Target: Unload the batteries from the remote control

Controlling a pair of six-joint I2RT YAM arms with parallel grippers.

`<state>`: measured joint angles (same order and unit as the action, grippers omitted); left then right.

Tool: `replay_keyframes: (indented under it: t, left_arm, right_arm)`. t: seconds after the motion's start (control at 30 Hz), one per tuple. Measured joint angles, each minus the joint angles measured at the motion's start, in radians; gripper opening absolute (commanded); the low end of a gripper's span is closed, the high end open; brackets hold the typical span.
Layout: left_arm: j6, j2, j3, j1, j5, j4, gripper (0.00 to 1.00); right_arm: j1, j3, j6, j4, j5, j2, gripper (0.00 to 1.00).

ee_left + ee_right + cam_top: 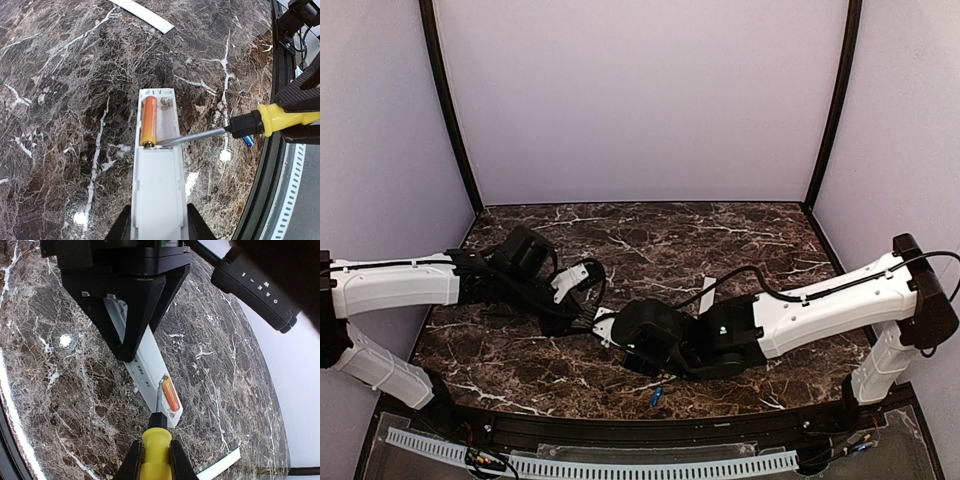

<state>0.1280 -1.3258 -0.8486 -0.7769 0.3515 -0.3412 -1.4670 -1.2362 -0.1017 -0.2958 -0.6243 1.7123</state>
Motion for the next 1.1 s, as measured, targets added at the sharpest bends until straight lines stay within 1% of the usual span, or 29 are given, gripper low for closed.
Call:
replay_keyframes:
  t: [0.13,0.37,0.7,0.97,1.1]
  left_arm:
    - [0.031,0.024,0.0,0.0,0.001,0.0,0.0]
    - [0.089,0.111,0.023,-0.002,-0.02,0.04,0.0]
    - [0.157,0.135,0.048,-0.024,-0.067,0.063,0.0]
    - [0.189,0.178,0.068,-0.028,-0.092,0.082,0.0]
    - [0.195,0.206,0.068,-0.034,-0.11,0.106,0.0]
  right_arm:
    - [0.011,0.006,-0.018,-0.004,0.03,-0.032,0.0]
    - [0.068,0.013,-0.051,-0.004,0.135,-0.118,0.0]
    - [0.135,0.006,-0.112,-0.018,0.27,-0.137,0.0]
    - [0.234,0.006,-0.129,-0.019,0.45,-0.175,0.0]
    - [0.257,0.015,-0.105,-0.012,0.515,-0.21,0.0]
